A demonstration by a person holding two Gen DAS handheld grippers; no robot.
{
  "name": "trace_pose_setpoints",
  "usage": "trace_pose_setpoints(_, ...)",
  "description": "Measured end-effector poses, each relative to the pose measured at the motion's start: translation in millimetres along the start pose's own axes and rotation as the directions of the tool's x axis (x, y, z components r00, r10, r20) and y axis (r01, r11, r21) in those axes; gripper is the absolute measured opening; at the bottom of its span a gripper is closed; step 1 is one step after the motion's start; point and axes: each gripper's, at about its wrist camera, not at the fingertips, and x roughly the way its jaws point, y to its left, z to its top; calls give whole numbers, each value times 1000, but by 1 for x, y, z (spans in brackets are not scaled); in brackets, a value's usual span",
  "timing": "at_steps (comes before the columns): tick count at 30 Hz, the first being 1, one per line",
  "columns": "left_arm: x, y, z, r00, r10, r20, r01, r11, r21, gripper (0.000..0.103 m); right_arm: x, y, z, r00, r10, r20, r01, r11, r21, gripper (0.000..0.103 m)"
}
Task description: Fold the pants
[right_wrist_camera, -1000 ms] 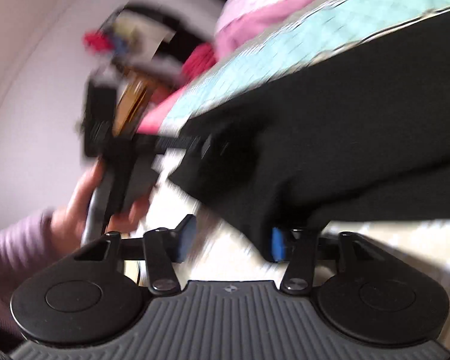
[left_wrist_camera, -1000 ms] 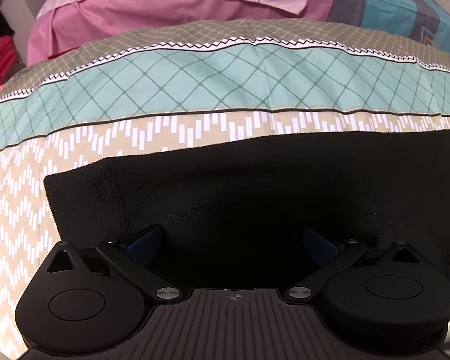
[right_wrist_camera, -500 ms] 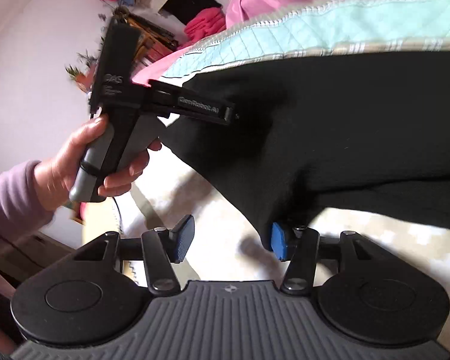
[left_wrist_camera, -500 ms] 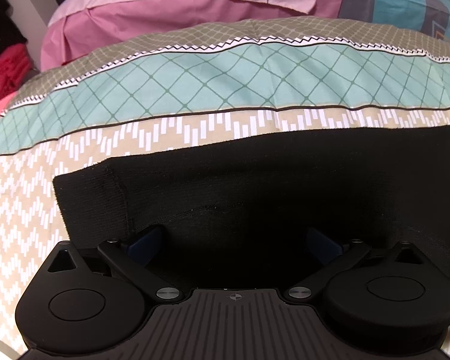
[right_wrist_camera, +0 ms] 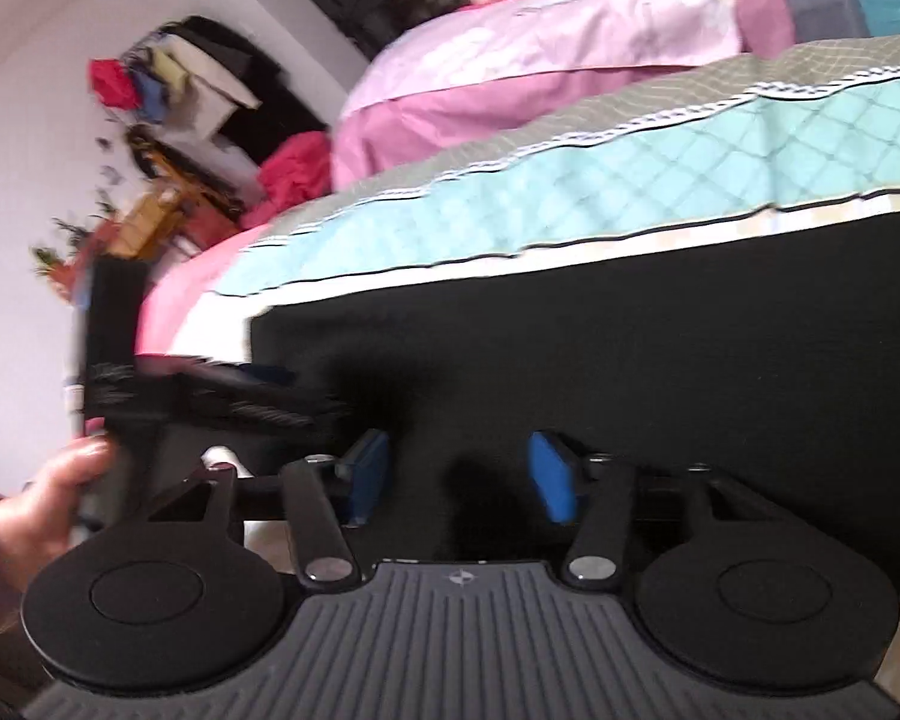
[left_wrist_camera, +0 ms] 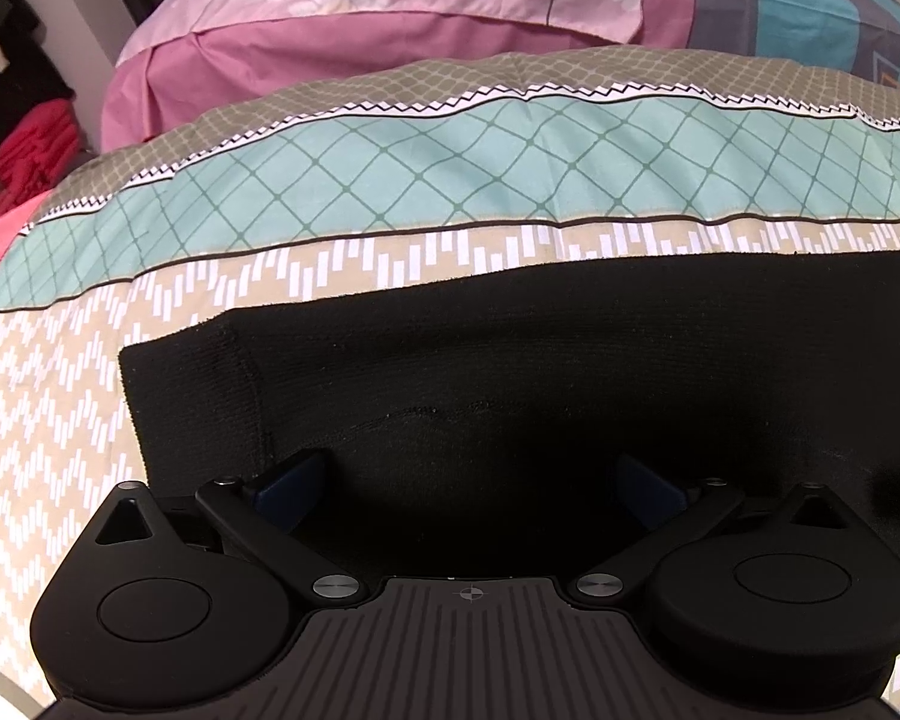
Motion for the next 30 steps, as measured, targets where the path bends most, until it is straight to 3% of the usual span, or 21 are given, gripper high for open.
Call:
trace_pose_setpoints(2, 0, 0, 0, 1000, -1, -1, 1, 1000, 0, 103, -11, -21, 7, 995, -59, 74, 54, 996, 68, 45)
trace_pose_setpoints(4, 0, 1, 0, 1000, -4, -2, 4, 1000, -2, 103, -31, -45, 11, 974, -142, 175, 108, 976, 191, 43)
trace_pose_setpoints(6, 0, 1, 0, 1000, -7, 1, 7, 1000, -3, 103, -43, -47, 13, 953, -201, 226, 150, 963, 222, 46)
trace_pose_setpoints(7, 0, 1, 0, 1000, -7, 4, 7, 1000, -4, 103, -42, -37, 12, 949, -216, 228, 179, 969, 171, 59)
trace_pose_setpoints(8, 0, 1, -1, 1000, -8, 7, 8, 1000, -5, 103, -39, -25, 10, 955, -204, 213, 186, 977, 101, 65)
trace_pose_setpoints(10, 0, 1, -2, 1000, -6, 14, 6, 1000, -5, 103, -27, -4, 3, 980, -140, 144, 148, 988, -44, 65)
trace_pose_setpoints(12, 0, 1, -3, 1000, -6, 17, 6, 1000, -2, 103, -16, 5, -5, 986, -139, 94, 151, 978, -140, 65)
trace_pose_setpoints(14, 0, 2, -3, 1000, -11, 19, 11, 1000, 1, 103, -17, -6, -6, 980, -173, 99, 187, 970, -153, 59)
trace_pose_setpoints(16, 1, 3, -4, 1000, -16, 22, 16, 1000, 3, 103, -29, -34, 1, 977, -171, 127, 178, 983, -42, 33)
trace_pose_setpoints(18, 0, 3, -4, 1000, -17, 27, 17, 1000, 3, 103, -58, -63, 11, 951, -240, 197, 228, 970, 80, 35)
trace_pose_setpoints(19, 0, 3, -5, 999, -16, 29, 16, 1000, 3, 103, -71, -74, 17, 920, -311, 238, 287, 949, 128, 43)
trace_pose_setpoints(20, 1, 2, -5, 999, -15, 31, 15, 1000, 2, 103, -87, -80, 18, 886, -377, 270, 339, 924, 175, 43)
trace_pose_setpoints(21, 1, 2, -5, 999, -14, 32, 14, 1000, 0, 103, -98, -84, 21, 867, -403, 292, 354, 912, 206, 46)
trace_pose_setpoints(22, 1, 2, -5, 999, -13, 34, 13, 1000, -2, 103, -104, -83, 23, 860, -410, 303, 361, 909, 208, 55)
trace_pose_setpoints(23, 1, 2, -6, 999, -13, 36, 13, 1000, -4, 103, -107, -77, 23, 870, -388, 302, 350, 920, 174, 58)
trace_pose_setpoints(24, 1, 1, -6, 999, -12, 38, 12, 1000, -6, 103, -106, -71, 21, 894, -346, 285, 325, 938, 119, 62)
trace_pose_setpoints(26, 1, 1, -7, 999, -9, 43, 9, 1000, -9, 103, -101, -62, 12, 927, -288, 238, 293, 956, 18, 62)
trace_pose_setpoints(28, 1, 1, -8, 999, -7, 46, 7, 1000, -10, 103, -99, -68, 2, 927, -302, 221, 314, 949, -21, 61)
trace_pose_setpoints(29, 1, 1, -8, 999, -6, 46, 7, 1000, -9, 103, -104, -80, 0, 921, -317, 226, 326, 946, 0, 56)
trace_pose_setpoints(30, 1, 1, -8, 999, -6, 45, 7, 1000, -9, 103, -111, -98, 2, 925, -302, 232, 298, 953, 51, 32)
